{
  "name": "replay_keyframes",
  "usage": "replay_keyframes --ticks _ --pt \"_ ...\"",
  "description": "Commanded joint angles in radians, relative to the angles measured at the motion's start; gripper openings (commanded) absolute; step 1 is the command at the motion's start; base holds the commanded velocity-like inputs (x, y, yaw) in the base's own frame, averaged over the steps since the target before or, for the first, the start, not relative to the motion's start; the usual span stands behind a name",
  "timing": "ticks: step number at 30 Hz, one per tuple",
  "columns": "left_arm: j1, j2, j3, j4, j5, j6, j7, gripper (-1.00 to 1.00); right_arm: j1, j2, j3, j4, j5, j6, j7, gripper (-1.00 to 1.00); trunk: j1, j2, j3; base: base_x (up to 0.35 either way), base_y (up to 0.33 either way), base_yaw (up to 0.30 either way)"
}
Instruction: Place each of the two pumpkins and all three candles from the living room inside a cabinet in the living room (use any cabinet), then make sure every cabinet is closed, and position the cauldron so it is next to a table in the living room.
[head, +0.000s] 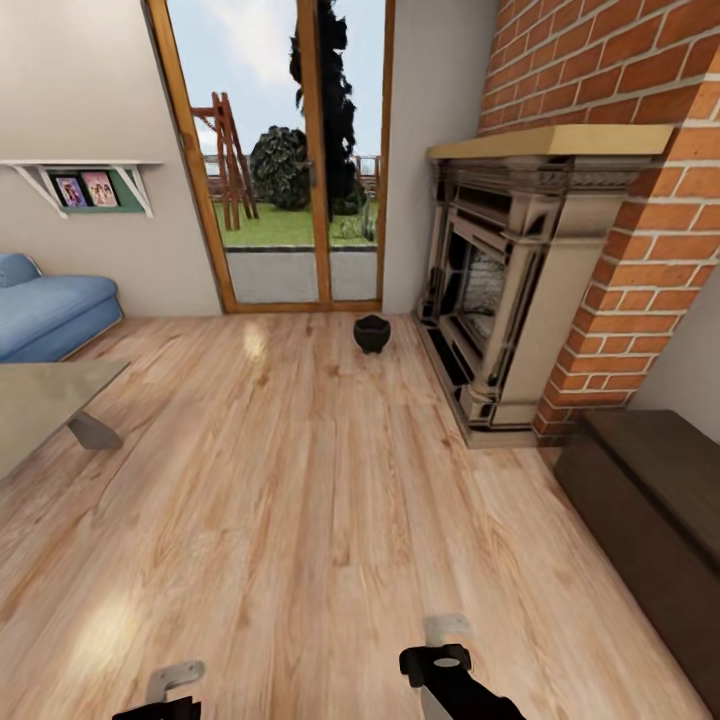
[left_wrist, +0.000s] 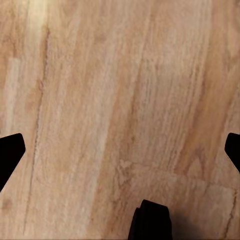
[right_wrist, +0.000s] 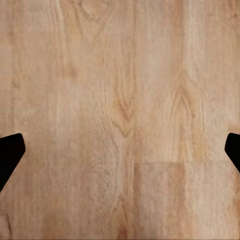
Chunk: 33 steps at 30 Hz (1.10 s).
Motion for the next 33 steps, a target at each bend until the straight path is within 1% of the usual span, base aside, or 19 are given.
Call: replay_keyframes --ticks 1,11,33 --pt "0.000 0.000 0.000 0.000 0.000 0.000 0.000 1.00 0.000 0.000 0.000 0.000 0.000 0.000 0.000 1.00 0.000 0.000 0.000 0.302 0.174 0.000" --pt "0.000 0.000 -0.001 0.000 0.000 0.000 0.000 1.00 0.001 0.001 0.000 -0.001 0.001 -0.003 0.000 1.00 0.000 0.000 0.005 0.306 0.104 0.000" --pt "0.000 -0.002 -0.001 0.000 0.000 -0.002 0.001 1.00 0.001 0.003 0.002 -0.001 -0.002 -0.003 0.000 1.00 0.000 0.000 0.007 0.321 0.004 0.000"
